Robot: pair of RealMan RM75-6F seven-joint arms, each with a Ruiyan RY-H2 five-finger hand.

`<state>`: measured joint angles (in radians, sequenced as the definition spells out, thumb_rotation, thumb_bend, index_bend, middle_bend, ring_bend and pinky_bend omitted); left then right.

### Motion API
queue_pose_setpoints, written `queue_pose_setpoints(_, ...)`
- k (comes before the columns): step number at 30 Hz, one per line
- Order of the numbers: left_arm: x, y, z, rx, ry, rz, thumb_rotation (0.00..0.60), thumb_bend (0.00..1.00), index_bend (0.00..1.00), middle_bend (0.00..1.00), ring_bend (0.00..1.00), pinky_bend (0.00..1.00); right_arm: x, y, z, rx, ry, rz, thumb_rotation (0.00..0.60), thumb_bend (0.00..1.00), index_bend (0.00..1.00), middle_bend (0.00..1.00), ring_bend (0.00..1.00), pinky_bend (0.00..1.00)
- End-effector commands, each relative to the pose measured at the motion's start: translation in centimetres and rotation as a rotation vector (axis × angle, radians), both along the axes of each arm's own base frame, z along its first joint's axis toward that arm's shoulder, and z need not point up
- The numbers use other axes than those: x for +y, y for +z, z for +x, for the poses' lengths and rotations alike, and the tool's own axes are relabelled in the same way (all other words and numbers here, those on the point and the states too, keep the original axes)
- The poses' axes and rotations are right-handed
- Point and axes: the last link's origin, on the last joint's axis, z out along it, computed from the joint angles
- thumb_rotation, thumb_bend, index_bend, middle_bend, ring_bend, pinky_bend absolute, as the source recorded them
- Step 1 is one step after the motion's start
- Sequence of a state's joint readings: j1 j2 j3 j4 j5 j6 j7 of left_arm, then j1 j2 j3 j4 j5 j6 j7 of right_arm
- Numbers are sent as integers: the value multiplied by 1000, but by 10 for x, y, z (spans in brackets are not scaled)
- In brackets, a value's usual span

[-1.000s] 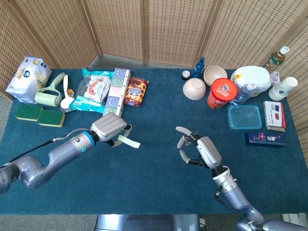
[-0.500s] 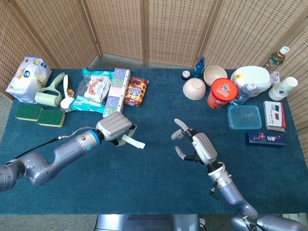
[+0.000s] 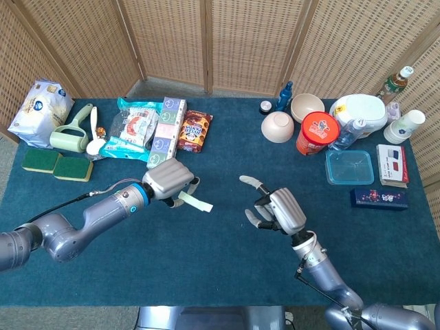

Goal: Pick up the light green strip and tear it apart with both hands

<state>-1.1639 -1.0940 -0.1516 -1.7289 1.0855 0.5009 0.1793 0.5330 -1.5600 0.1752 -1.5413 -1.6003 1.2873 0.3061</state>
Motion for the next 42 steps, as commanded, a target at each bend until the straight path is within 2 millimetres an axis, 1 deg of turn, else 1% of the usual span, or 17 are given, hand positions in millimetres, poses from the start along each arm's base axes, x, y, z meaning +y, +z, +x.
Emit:
queue_pose_setpoints(1, 1, -1, 2, 3, -3, 0, 600, 467, 725, 1000, 1000, 1000, 2, -3, 1, 21, 9, 6, 600, 418, 224, 1000, 989, 881)
queue_pose_setpoints(6, 2, -1, 5, 6, -6, 2, 600, 467, 725, 1000, 1000, 1000, 5, -7, 1, 51, 21, 21, 600, 418, 370, 1000, 989, 881)
queue_pose_setpoints(9, 2, -1, 6, 7, -6, 2, 600, 467, 725, 1000, 1000, 1000, 6, -9, 1, 60, 25, 27, 600, 418, 401, 1000, 989, 881)
queue_pose_setpoints(19, 2, -7, 6, 18, -6, -11, 600, 467, 724, 1000, 1000, 1000, 6, -10, 11, 48, 52, 16, 600, 418, 408, 1000, 989, 881)
queue_pose_setpoints(23, 2, -10, 8, 21, -6, -16, 600, 467, 724, 1000, 1000, 1000, 6, -10, 24, 31, 79, -6, 600, 418, 423, 1000, 990, 881)
queue_pose_setpoints(27, 2, -12, 10, 19, -7, -20, 600, 467, 724, 1000, 1000, 1000, 6, -15, 33, 32, 95, -30, 600, 417, 456, 1000, 994, 881)
queue_pose_setpoints(31, 1, -12, 11, 17, -8, -20, 600, 467, 725, 1000, 1000, 1000, 6, -20, 37, 39, 101, -49, 600, 420, 481, 1000, 995, 881)
queue_pose_setpoints(39, 1, -11, 13, 13, -7, -21, 600, 466, 725, 1000, 1000, 1000, 6, -27, 39, 52, 115, -90, 600, 420, 429, 1000, 995, 881)
queue_pose_setpoints(42, 1, -12, 13, 13, -10, -25, 600, 466, 724, 1000, 1000, 1000, 5, -31, 39, 81, 125, -121, 600, 421, 417, 1000, 994, 881)
